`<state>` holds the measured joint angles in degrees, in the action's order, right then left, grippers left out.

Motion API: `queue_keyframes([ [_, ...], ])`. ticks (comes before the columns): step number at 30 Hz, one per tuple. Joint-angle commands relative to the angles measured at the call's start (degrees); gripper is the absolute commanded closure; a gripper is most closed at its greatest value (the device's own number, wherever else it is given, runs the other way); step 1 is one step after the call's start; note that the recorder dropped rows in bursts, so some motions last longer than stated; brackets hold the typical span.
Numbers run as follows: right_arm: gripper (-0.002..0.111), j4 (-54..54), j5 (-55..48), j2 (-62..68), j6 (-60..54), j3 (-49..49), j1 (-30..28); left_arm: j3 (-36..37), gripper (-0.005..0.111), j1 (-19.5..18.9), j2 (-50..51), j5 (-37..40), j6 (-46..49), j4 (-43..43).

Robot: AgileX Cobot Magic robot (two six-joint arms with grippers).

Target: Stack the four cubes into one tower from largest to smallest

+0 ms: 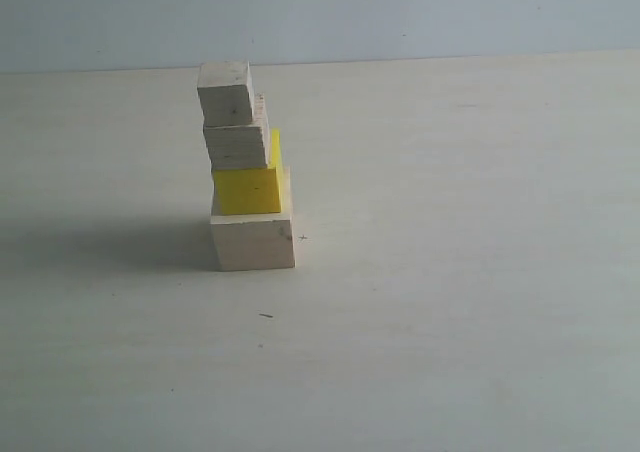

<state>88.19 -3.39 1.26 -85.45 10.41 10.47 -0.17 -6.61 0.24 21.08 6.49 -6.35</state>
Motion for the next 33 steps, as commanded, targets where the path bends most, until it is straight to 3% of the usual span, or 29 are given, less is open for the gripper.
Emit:
queue_keyframes([
  [1, 0.108, -29.1, -5.0, 0.2, 19.7, -0.2, -0.6, 0.2, 0.107, -0.1, -0.2, -0.6, -0.1, 0.2],
  [4, 0.108, -47.3, -8.0, 0.2, 34.9, -0.3, -0.6, 0.2, 0.107, -0.1, -0.2, -0.6, -0.1, 0.2],
  [7, 0.108, -57.8, -8.5, 0.2, 46.6, -1.0, -1.4, 0.2, 0.107, -0.1, -0.2, -0.6, -0.1, 0.2],
  [16, 0.108, -59.1, -8.1, 0.2, 52.4, -5.5, -11.5, 0.2, 0.107, -0.1, -0.2, -0.6, -0.1, 0.2],
  [19, 0.108, -63.7, -9.0, -0.6, 58.3, -7.4, -11.4, 0.2, 0.107, -0.1, -0.2, -0.6, -0.1, 0.2],
  [25, 0.108, -83.7, -10.7, -1.3, 85.4, -10.1, -11.4, 0.2, 0.107, -0.1, -0.2, -0.6, -0.1, 0.2],
  [33, 0.108, -86.6, -14.2, -1.3, 87.0, -10.4, -11.4, 0.2, 0.107, -0.1, -0.2, -0.6, -0.1, 0.2],
])
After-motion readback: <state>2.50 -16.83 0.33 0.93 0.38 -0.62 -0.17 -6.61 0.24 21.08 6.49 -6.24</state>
